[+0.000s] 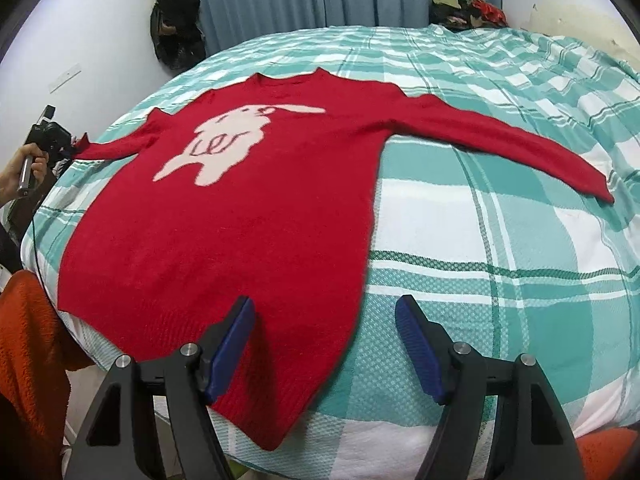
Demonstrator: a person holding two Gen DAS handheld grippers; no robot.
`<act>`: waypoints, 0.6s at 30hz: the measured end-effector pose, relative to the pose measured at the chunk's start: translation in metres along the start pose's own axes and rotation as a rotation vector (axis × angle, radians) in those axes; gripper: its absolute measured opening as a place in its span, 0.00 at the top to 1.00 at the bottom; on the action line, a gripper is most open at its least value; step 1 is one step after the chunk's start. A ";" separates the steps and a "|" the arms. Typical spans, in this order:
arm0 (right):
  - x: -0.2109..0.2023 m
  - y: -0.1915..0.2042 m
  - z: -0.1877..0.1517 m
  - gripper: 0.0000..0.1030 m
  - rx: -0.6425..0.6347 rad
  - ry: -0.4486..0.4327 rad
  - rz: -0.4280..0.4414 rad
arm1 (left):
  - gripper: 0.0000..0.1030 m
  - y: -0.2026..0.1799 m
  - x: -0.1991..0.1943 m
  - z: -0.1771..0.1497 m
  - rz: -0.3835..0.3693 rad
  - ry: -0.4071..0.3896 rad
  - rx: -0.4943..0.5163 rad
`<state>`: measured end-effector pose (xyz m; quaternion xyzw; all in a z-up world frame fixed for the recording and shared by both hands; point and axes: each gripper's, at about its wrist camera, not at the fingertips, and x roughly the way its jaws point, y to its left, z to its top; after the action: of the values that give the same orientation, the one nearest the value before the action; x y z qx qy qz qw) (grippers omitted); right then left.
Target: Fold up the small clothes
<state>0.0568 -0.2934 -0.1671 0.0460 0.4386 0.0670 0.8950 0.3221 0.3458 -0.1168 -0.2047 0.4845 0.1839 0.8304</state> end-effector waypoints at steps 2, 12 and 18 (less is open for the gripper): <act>0.001 -0.001 0.000 0.30 0.004 0.001 -0.001 | 0.94 0.014 0.007 -0.003 0.074 0.012 -0.011; 0.010 -0.003 0.000 0.28 0.000 0.019 0.005 | 0.90 0.036 0.060 -0.029 0.271 0.111 -0.039; 0.003 -0.011 0.002 0.28 0.043 -0.006 0.021 | 0.33 0.053 0.039 -0.028 0.219 0.104 -0.124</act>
<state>0.0608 -0.3036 -0.1700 0.0700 0.4370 0.0666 0.8943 0.2938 0.3804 -0.1724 -0.2110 0.5342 0.2921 0.7648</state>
